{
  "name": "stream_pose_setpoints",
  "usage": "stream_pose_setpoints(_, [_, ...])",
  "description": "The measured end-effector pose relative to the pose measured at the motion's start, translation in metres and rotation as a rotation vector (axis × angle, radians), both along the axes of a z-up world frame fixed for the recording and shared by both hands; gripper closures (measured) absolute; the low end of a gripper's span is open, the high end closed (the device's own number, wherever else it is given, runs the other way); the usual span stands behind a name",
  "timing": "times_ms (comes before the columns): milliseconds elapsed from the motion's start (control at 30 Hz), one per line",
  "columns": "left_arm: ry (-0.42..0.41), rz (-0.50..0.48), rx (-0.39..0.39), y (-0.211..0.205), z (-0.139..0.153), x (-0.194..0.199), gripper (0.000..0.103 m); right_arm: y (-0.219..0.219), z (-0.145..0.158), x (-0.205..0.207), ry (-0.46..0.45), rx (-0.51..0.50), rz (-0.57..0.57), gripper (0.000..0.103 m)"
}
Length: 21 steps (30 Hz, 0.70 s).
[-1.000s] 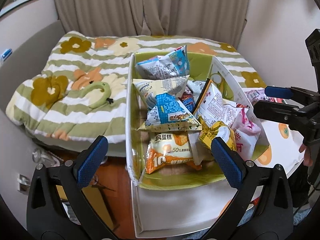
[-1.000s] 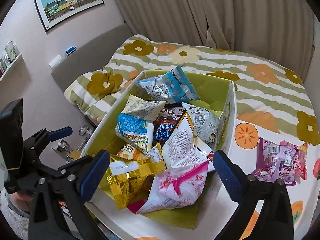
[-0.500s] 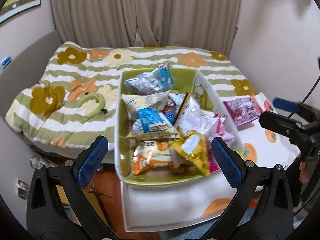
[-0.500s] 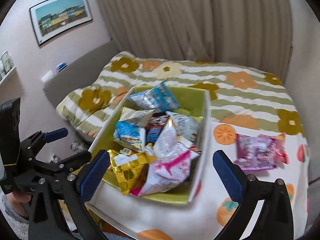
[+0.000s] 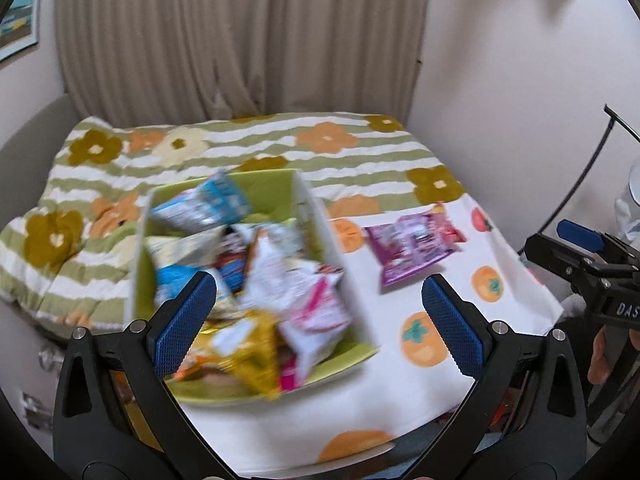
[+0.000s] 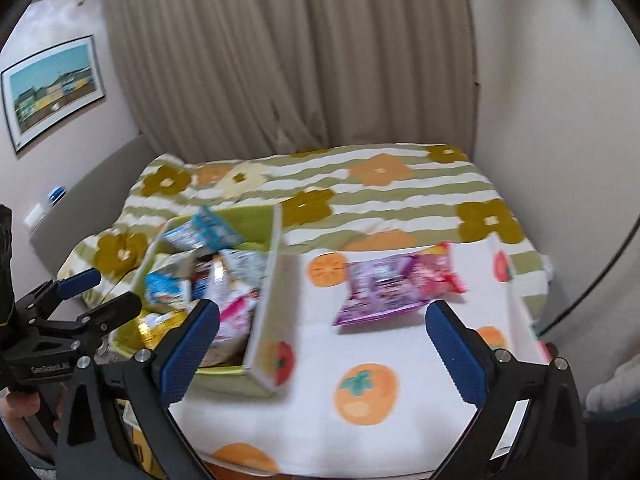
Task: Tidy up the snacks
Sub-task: 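Grasp the purple packet with the left tool while the right tool grasps the pink marshmallow packet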
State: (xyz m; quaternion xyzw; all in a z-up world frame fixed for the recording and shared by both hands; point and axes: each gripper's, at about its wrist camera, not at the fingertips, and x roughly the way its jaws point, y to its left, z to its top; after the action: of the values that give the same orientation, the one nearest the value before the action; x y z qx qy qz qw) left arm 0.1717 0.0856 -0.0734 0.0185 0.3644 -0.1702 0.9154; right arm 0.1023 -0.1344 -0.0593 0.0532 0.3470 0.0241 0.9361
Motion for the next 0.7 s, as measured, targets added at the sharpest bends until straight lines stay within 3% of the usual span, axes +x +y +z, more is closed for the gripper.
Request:
stream_pose_setpoints(200, [0.054, -0.014, -0.027, -0.068, -0.011, 0.034, 0.001, -0.074, 0.002, 0.026, 0.009, 0.028, -0.023, 0.000])
stream_pose_setpoints(367, [0.142, 0.012, -0.035, -0.128, -0.037, 0.078, 0.001, -0.130, -0.008, 0.067, 0.057, 0.052, -0.002, 0.000])
stream_pose_setpoints(567, [0.302, 0.070, -0.089, -0.173, -0.085, 0.131, 0.001, -0.177, -0.050, 0.129, 0.181, 0.090, 0.055, 0.000])
stream_pose_setpoints(700, [0.385, 0.116, -0.074, -0.193, -0.124, 0.157, 0.001, -0.192, -0.085, 0.161, 0.268, 0.120, 0.097, 0.000])
